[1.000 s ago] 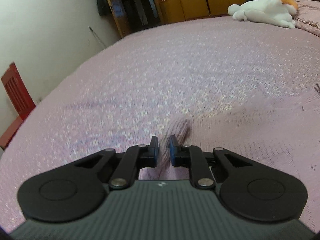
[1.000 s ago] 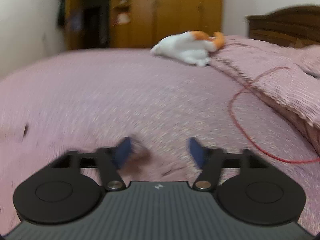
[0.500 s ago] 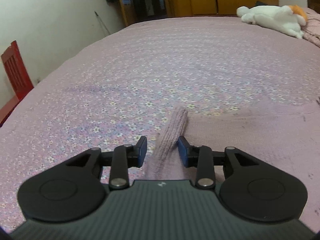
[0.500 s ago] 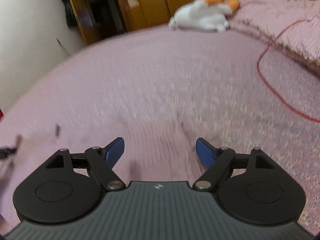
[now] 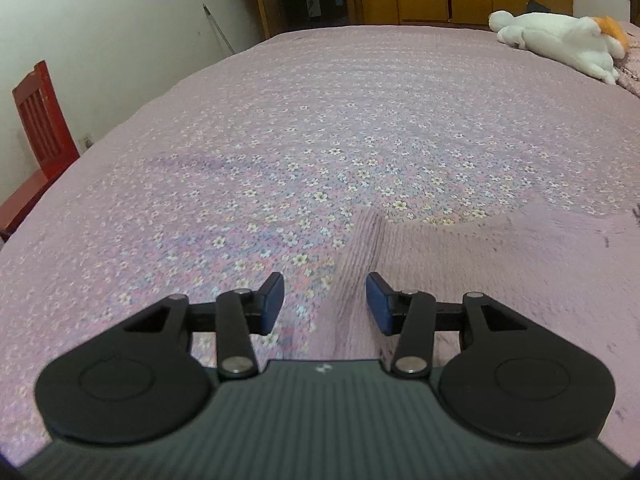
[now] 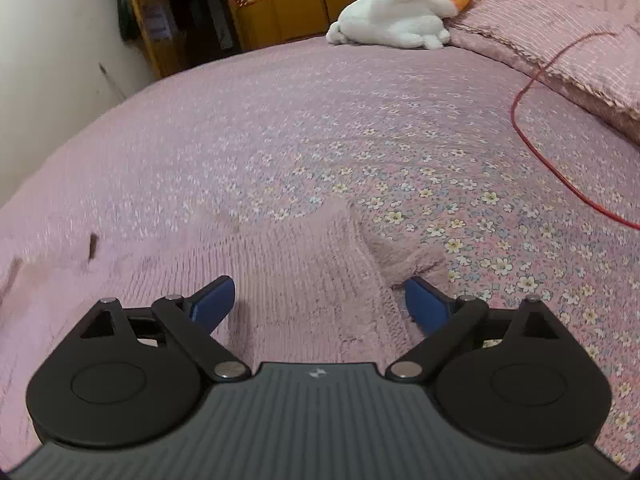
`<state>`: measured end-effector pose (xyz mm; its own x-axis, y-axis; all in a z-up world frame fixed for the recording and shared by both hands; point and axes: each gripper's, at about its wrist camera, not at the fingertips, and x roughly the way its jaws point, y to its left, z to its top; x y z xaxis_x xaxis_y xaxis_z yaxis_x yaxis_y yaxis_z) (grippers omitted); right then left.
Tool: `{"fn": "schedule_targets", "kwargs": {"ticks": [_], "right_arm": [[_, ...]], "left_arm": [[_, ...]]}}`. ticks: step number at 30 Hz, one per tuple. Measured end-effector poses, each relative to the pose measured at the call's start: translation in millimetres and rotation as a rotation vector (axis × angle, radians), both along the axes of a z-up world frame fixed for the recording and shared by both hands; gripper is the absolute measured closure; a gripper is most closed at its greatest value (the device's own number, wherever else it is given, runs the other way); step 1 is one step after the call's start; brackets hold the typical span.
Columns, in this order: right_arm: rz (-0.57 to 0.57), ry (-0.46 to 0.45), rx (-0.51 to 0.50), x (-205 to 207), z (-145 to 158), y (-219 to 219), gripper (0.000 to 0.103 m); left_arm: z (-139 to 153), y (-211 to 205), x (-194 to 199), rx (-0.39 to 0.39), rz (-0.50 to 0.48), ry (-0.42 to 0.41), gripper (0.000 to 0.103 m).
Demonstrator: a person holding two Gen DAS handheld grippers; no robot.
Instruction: Fold small clothes
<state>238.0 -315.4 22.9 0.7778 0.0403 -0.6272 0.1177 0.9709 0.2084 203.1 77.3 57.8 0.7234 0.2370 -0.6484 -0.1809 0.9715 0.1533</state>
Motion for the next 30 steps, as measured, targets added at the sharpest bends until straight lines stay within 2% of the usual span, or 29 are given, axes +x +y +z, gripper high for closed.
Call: {"fn": "schedule_targets", "kwargs": {"ticks": [7,12,17,23,27,30], "right_arm": [[-0.050,-0.033,0.049,-25,13,-5,0.002],[-0.077,-0.014,0.154,-46,25,-15,0.002],[-0.058,0.000,0.237,-71,38,-28,0.002],[-0.062,0.069,0.261,-103,47,-50,0.002],[-0.058,0.145,0.340,-115,41,-67,0.002],[-0.056,0.155,0.440,-121,31,-77,0.002]], "left_arm": [[17,-6,-31,-0.063,-0.016,0.068,0.055],[26,-11,-59,-0.102,-0.044,0.098,0.055],[32,-14,-82,-0.124,-0.059,0.115,0.055],[19,-17,-111,-0.185,-0.080,0.146,0.054],[9,-19,-119,-0.199,-0.088,0.186,0.054],[7,-18,-122,-0.212,-0.088,0.199,0.054]]}}
